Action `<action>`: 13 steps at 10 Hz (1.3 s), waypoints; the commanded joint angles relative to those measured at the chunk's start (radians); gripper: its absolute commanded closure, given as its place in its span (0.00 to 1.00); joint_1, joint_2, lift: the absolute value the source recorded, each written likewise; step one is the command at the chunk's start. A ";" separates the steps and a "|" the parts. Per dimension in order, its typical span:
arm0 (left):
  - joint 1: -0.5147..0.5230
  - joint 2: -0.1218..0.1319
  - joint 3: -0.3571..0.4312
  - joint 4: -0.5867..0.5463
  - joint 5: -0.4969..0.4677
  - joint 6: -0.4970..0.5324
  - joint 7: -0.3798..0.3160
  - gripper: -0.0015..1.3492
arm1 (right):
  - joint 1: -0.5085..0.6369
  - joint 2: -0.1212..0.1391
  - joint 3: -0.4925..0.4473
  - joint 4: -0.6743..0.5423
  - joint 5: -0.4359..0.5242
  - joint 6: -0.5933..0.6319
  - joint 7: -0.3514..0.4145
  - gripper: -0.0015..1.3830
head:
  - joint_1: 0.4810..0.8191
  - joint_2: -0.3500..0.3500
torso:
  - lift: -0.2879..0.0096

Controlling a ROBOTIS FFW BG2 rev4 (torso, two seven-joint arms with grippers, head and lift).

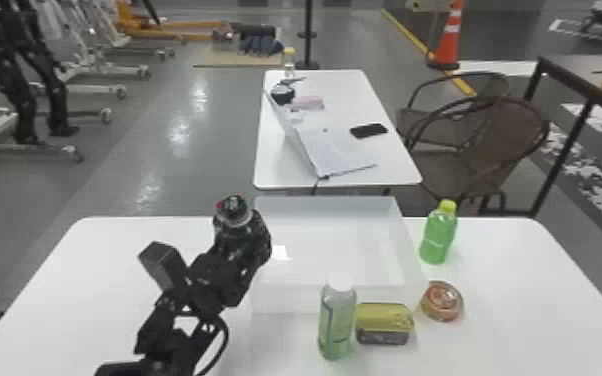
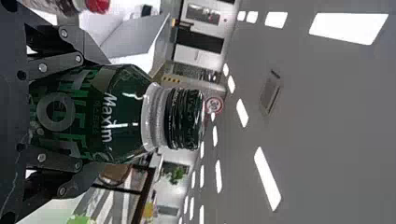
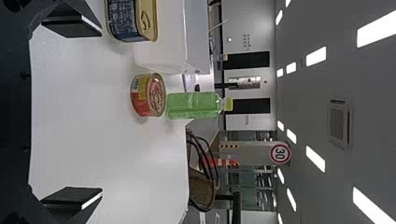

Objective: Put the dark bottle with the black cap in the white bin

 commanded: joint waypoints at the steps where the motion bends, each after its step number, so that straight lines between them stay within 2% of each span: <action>1: -0.091 -0.005 0.014 0.041 -0.035 0.131 -0.066 0.71 | -0.020 -0.010 0.014 0.003 -0.009 0.000 0.000 0.07 | 0.20 0.50 | 0.63; 2: -0.159 0.008 0.013 0.112 -0.046 0.180 -0.158 0.71 | -0.046 -0.008 0.029 0.018 -0.012 0.000 0.000 0.07 | 0.20 0.50 | 0.63; 3: -0.199 0.019 -0.007 0.161 -0.057 0.177 -0.180 0.70 | -0.054 -0.007 0.029 0.021 -0.014 0.000 0.000 0.07 | 0.20 0.50 | 0.63; 4: -0.206 0.019 -0.007 0.169 -0.054 0.179 -0.180 0.54 | -0.051 -0.007 0.029 0.023 -0.018 0.000 0.000 0.07 | 0.20 0.50 | 0.63; 5: -0.206 0.021 -0.007 0.167 -0.048 0.194 -0.177 0.24 | -0.037 -0.002 0.029 0.021 -0.018 0.000 0.000 0.07 | 0.20 0.50 | 0.63; 6: -0.205 0.019 -0.004 0.169 -0.039 0.179 -0.169 0.04 | -0.031 0.009 0.029 0.024 -0.017 0.000 0.000 0.07 | 0.20 0.50 | 0.63; 7: -0.200 0.018 -0.007 0.167 -0.028 0.190 -0.168 0.09 | -0.028 0.013 0.028 0.024 -0.014 0.000 0.000 0.07 | 0.20 0.50 | 0.63; 9: -0.160 0.004 0.002 0.137 -0.020 0.167 -0.155 0.15 | -0.023 0.004 0.028 0.018 -0.012 0.000 0.000 0.07 | 0.20 0.50 | 0.63; 11: -0.044 -0.011 0.093 -0.006 -0.106 0.176 -0.115 0.15 | -0.005 0.004 0.028 -0.002 0.002 0.000 -0.008 0.07 | 0.20 0.50 | 0.63; 13: 0.099 -0.011 0.231 -0.143 -0.174 0.165 -0.057 0.15 | 0.041 -0.007 0.026 -0.028 -0.001 0.000 -0.048 0.07 | 0.20 0.50 | 0.63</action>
